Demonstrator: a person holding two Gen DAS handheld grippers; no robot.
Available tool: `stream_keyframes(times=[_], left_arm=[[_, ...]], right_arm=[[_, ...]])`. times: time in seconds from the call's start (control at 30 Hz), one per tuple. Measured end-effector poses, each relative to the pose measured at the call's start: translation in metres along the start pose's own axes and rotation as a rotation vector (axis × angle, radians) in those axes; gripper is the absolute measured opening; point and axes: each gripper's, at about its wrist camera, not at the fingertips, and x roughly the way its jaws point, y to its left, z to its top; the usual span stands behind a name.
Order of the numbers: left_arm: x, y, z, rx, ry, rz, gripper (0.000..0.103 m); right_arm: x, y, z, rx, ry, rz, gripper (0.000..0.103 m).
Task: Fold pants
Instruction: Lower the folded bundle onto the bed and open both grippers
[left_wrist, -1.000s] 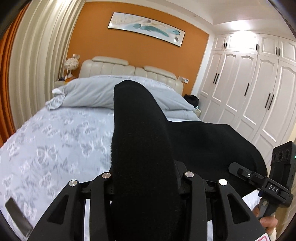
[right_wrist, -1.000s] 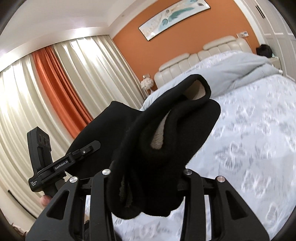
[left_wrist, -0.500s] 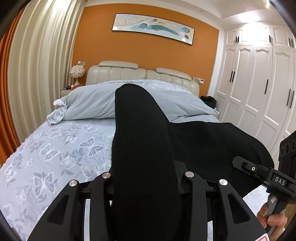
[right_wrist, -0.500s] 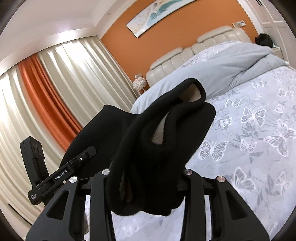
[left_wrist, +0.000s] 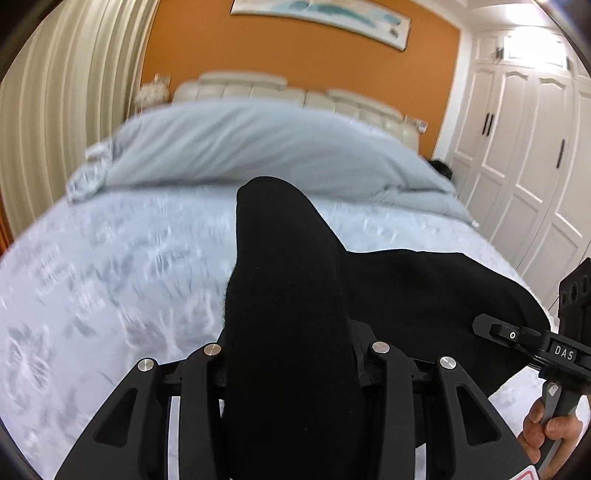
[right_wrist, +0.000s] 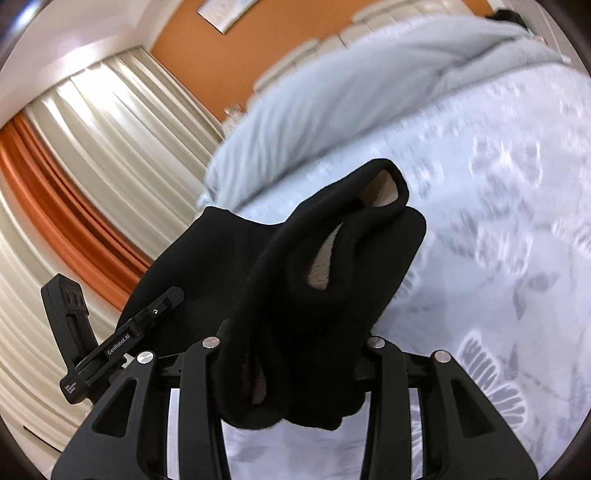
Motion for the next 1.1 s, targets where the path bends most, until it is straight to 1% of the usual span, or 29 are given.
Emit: stream_keyframes(times=[0.07, 0.13, 0.17, 0.2, 0.23, 0.27, 0.3, 0.33, 0.37, 0.4, 0.43, 0.47, 0.5, 0.53, 0.57, 0.63, 0.67, 0.7, 0.73, 0.77, 0.8, 0.83, 0.87, 0.93, 0.97, 1.0, 1.03, 1.07, 1.1], left_arm=[[0.025, 0.009, -0.017, -0.024, 0.041, 0.007, 0.037], [0.043, 0.021, -0.034, -0.059, 0.081, 0.008, 0.038], [0.053, 0.029, -0.045, -0.084, 0.111, 0.018, 0.042], [0.059, 0.039, -0.054, -0.117, 0.135, 0.017, 0.047], [0.060, 0.050, -0.061, -0.158, 0.157, -0.010, 0.047], [0.054, 0.065, -0.065, -0.218, 0.178, -0.067, 0.047], [0.043, 0.071, -0.063, -0.236, 0.173, -0.069, 0.047], [0.024, 0.074, -0.056, -0.221, 0.137, -0.032, 0.046], [0.007, 0.072, -0.049, -0.196, 0.084, 0.004, 0.041], [-0.016, 0.067, -0.037, -0.150, -0.001, 0.025, 0.043], [-0.033, 0.060, -0.025, -0.101, -0.070, 0.040, 0.048], [-0.047, 0.048, -0.008, -0.049, -0.127, 0.071, 0.062], [-0.051, 0.035, 0.006, -0.020, -0.152, 0.088, 0.068], [-0.048, 0.025, 0.016, -0.009, -0.152, 0.081, 0.068], [-0.039, 0.016, 0.022, -0.005, -0.131, 0.073, 0.068], [0.003, 0.006, 0.027, -0.015, -0.016, 0.080, 0.068], [0.032, 0.005, 0.024, -0.020, 0.066, 0.091, 0.068], [0.070, 0.008, 0.014, -0.023, 0.178, 0.115, 0.068], [0.093, 0.016, 0.006, -0.032, 0.239, 0.140, 0.067], [0.122, 0.028, -0.011, -0.035, 0.290, 0.187, 0.067], [0.129, 0.034, -0.019, -0.018, 0.262, 0.223, 0.067], [0.128, 0.035, -0.023, 0.008, 0.210, 0.235, 0.068], [0.123, 0.033, -0.024, 0.020, 0.193, 0.228, 0.067], [0.100, 0.028, -0.020, 0.031, 0.159, 0.188, 0.066], [0.090, 0.028, -0.019, 0.034, 0.132, 0.167, 0.066], [0.083, 0.027, -0.019, 0.039, 0.108, 0.167, 0.068], [0.077, 0.026, -0.021, 0.052, 0.102, 0.183, 0.068], [0.079, 0.028, -0.020, 0.063, 0.121, 0.191, 0.068], [0.083, 0.030, -0.023, 0.070, 0.149, 0.214, 0.068]], right_arm=[[0.023, -0.020, -0.015, 0.018, 0.060, -0.023, 0.039], [0.033, -0.034, -0.027, 0.023, 0.113, -0.059, 0.049], [0.032, -0.038, -0.031, 0.016, 0.130, -0.081, 0.063], [0.026, -0.039, -0.034, -0.003, 0.141, -0.118, 0.069], [0.015, -0.038, -0.033, -0.024, 0.129, -0.167, 0.071], [0.000, -0.035, -0.030, -0.048, 0.092, -0.221, 0.076], [-0.018, -0.029, -0.026, -0.068, 0.032, -0.266, 0.080], [-0.036, -0.021, -0.020, -0.088, -0.038, -0.295, 0.080], [-0.049, -0.010, -0.014, -0.114, -0.093, -0.282, 0.080], [-0.056, 0.002, -0.007, -0.137, -0.120, -0.253, 0.072], [-0.055, 0.021, 0.004, -0.159, -0.120, -0.222, 0.064], [-0.050, 0.032, 0.009, -0.167, -0.105, -0.195, 0.054], [-0.040, 0.044, 0.014, -0.176, -0.085, -0.155, 0.045], [-0.017, 0.054, 0.018, -0.193, -0.042, -0.135, 0.039], [0.001, 0.056, 0.021, -0.203, -0.011, -0.152, 0.028], [0.037, 0.040, 0.023, -0.188, 0.034, -0.212, 0.027], [0.057, 0.018, 0.024, -0.166, 0.053, -0.294, 0.024], [0.070, -0.004, 0.022, -0.137, 0.072, -0.352, 0.010], [0.075, -0.033, 0.021, -0.077, 0.060, -0.333, 0.005], [0.071, -0.041, 0.023, -0.031, 0.038, -0.282, 0.003], [0.064, -0.043, 0.025, 0.010, 0.039, -0.272, 0.002], [0.058, -0.038, 0.027, 0.013, 0.035, -0.286, 0.002], [0.049, -0.025, 0.026, -0.020, 0.023, -0.276, 0.008], [0.032, 0.000, 0.021, -0.098, -0.003, -0.239, 0.009], [0.031, 0.005, 0.016, -0.133, -0.002, -0.259, 0.009], [0.040, 0.001, 0.012, -0.151, 0.036, -0.305, 0.008], [0.055, -0.005, 0.008, -0.152, 0.097, -0.355, 0.007], [0.058, -0.016, 0.002, -0.127, 0.103, -0.343, 0.006], [0.048, -0.017, 0.003, -0.100, 0.081, -0.330, 0.006]])
